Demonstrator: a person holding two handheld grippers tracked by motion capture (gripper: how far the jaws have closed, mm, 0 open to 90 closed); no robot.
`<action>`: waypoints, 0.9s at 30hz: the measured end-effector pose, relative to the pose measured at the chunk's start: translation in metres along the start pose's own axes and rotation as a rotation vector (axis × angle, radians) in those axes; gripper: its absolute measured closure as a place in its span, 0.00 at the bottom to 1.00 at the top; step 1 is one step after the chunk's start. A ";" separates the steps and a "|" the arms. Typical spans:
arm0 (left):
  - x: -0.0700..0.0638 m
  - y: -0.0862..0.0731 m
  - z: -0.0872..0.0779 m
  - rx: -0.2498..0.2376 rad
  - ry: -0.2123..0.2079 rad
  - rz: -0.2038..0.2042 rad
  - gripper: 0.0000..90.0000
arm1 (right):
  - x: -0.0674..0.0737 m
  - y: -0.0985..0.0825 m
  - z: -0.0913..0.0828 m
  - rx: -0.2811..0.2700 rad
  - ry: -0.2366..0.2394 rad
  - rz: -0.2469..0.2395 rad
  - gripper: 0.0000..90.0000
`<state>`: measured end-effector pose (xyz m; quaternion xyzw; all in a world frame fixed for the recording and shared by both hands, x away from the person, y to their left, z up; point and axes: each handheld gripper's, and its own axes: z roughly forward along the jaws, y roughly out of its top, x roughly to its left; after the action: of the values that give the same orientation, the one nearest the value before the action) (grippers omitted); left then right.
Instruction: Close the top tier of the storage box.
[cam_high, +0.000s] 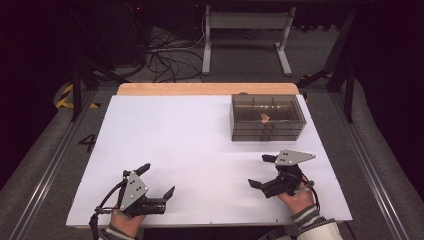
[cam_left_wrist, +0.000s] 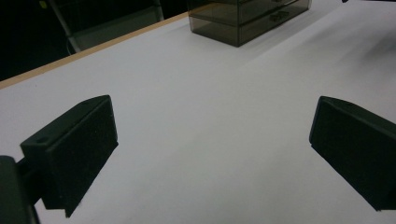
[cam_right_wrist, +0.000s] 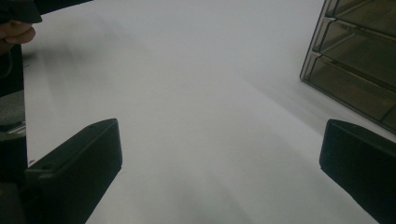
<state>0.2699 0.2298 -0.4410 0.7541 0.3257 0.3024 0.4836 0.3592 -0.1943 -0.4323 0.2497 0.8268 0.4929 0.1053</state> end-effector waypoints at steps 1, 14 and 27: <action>0.000 0.000 0.000 0.000 -0.001 -0.002 0.02 | 0.001 -0.001 0.000 0.001 0.002 -0.002 0.00; 0.000 0.000 0.000 0.004 0.001 0.004 0.02 | 0.003 -0.013 0.002 -0.027 -0.002 0.003 0.00; 0.000 0.000 0.000 0.003 -0.001 0.003 0.02 | 0.006 -0.020 0.004 -0.028 -0.021 -0.011 0.00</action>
<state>0.2699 0.2293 -0.4416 0.7556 0.3247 0.3022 0.4820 0.3498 -0.1959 -0.4515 0.2487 0.8202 0.5010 0.1200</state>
